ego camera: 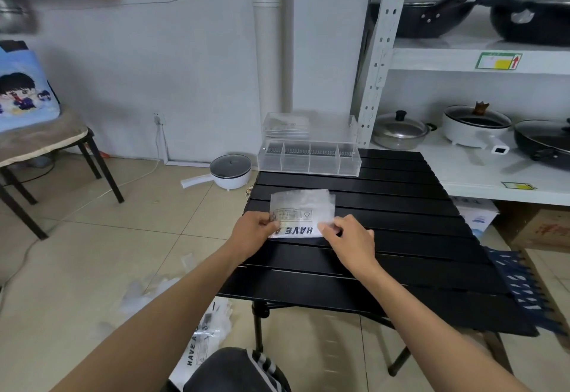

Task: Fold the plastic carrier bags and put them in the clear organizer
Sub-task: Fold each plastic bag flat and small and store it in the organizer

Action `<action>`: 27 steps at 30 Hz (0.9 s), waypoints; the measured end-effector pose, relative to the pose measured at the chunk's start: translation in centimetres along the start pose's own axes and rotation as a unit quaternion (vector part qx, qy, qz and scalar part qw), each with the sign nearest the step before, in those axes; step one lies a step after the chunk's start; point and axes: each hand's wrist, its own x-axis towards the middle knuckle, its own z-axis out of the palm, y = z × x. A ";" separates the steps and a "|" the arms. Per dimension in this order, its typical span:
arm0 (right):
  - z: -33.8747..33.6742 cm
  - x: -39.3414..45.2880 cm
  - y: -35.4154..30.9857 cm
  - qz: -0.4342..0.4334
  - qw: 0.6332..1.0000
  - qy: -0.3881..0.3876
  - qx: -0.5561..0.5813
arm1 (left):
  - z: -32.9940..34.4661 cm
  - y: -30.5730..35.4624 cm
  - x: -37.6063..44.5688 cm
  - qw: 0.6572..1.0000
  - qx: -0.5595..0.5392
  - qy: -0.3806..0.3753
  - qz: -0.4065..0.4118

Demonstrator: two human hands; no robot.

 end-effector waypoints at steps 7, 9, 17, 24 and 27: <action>0.5 0.2 -1.1 0.025 0.997 0.037 -0.067 | 1.4 -0.1 0.8 0.990 0.110 0.081 -0.021; 0.6 0.2 -1.3 0.025 0.995 0.045 -0.080 | 1.6 -0.1 0.8 0.986 0.133 0.103 -0.010; 0.6 0.3 -1.1 -0.110 0.978 0.038 -0.175 | 2.1 -0.6 1.0 0.963 0.245 0.079 0.079; 0.7 0.1 -1.6 -0.109 0.975 -0.022 -0.193 | 2.0 -0.8 1.4 0.959 0.273 0.056 0.056; 0.6 -0.3 -2.2 -0.084 0.984 -0.027 -0.155 | 2.0 -0.3 1.6 0.972 0.216 0.087 0.014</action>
